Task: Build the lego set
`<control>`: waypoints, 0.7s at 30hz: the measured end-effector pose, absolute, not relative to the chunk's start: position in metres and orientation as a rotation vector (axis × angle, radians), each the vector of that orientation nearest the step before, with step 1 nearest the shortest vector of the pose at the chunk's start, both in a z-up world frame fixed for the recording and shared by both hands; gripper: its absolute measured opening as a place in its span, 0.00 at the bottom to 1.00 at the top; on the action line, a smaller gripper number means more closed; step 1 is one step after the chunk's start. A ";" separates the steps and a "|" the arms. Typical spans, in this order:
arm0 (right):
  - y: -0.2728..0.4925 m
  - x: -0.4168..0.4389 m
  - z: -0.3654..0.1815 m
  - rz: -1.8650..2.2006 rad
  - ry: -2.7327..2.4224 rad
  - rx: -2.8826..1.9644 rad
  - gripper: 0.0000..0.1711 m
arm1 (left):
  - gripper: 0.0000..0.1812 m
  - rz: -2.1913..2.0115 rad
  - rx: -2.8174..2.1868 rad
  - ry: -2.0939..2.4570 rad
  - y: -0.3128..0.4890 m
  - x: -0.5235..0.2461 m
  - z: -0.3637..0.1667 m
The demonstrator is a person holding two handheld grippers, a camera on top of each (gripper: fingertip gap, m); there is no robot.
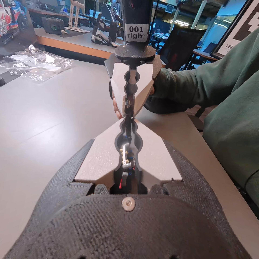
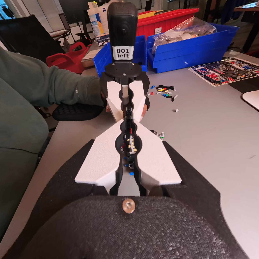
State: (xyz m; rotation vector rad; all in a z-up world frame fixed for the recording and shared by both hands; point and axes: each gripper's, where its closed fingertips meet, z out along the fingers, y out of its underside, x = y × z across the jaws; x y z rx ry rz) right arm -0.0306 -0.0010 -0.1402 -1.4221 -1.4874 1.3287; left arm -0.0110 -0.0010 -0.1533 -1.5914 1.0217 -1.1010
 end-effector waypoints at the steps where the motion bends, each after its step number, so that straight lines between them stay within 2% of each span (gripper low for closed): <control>1: -0.001 -0.031 -0.141 1.326 -1.492 -1.423 0.03 | 0.03 -1.098 -1.595 1.034 -0.002 -0.011 -0.154; 10: 0.006 -0.031 -0.136 1.355 -1.423 -1.429 0.04 | 0.03 -1.138 -1.590 0.979 0.003 -0.015 -0.151; 12: 0.015 -0.027 -0.130 1.352 -1.371 -1.428 0.15 | 0.03 -1.117 -1.604 0.958 0.009 -0.020 -0.154; 14: 0.025 -0.019 -0.141 1.247 -1.426 -1.459 0.21 | 0.03 -1.114 -1.616 0.929 0.016 -0.027 -0.158; 16: 0.026 -0.012 -0.162 1.159 -1.527 -1.478 0.21 | 0.03 -1.125 -1.631 0.910 0.022 -0.032 -0.163; 21: 0.034 -0.015 -0.194 1.031 -1.586 -1.538 0.12 | 0.03 -1.090 -1.681 0.972 0.031 -0.033 -0.177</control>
